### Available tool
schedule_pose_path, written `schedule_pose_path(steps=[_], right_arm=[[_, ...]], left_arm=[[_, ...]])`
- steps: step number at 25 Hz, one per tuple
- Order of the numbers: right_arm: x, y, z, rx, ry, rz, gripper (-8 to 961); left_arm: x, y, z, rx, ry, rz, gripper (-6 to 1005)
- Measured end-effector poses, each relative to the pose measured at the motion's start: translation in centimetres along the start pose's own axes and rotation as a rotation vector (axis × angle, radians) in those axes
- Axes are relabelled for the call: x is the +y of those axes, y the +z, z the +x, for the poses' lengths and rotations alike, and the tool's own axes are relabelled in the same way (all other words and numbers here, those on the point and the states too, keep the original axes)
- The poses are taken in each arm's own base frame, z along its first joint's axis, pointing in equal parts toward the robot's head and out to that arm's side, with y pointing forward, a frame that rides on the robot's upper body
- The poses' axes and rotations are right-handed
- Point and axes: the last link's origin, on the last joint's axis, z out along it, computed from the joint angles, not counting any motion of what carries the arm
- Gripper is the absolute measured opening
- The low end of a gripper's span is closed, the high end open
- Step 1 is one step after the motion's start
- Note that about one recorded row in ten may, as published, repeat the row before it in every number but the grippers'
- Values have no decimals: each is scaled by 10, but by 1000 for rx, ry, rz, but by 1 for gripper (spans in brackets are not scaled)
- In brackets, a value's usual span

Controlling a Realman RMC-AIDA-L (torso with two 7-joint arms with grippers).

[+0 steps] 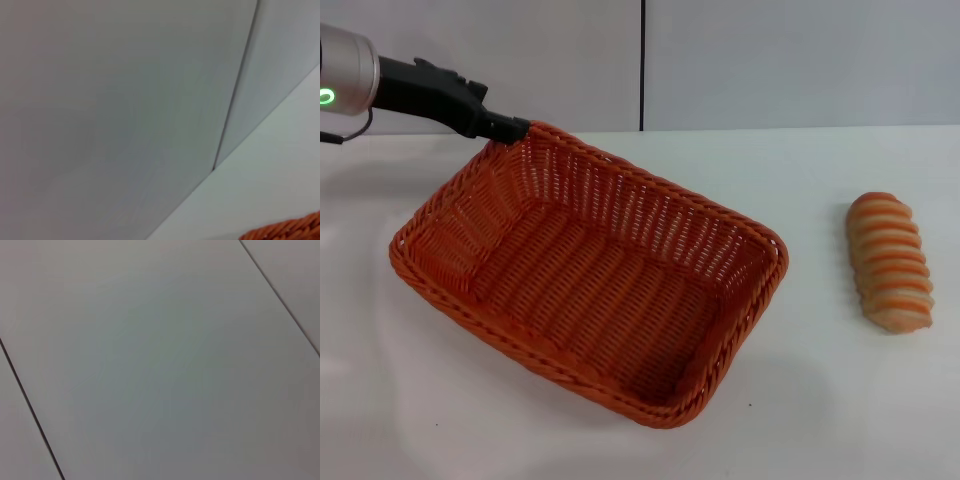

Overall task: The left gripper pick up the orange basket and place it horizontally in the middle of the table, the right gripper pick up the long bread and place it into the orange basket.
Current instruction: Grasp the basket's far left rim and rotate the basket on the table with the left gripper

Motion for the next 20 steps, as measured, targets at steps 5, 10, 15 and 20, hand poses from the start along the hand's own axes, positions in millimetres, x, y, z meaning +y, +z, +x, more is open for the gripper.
schedule_pose_path(steps=[5, 10, 15, 20], right_arm=[[0, 1, -1, -6, 1, 2, 705], [0, 4, 0, -6, 1, 4, 706], [0, 7, 1, -2, 3, 10, 707], [0, 9, 1, -2, 6, 16, 707]], left_arm=[[3, 6, -5, -13, -12, -14, 811], [4, 11, -9, -24, -19, -16, 811], [4, 20, -12, -43, -19, -1, 810], [5, 24, -13, -48, -23, 1, 811]])
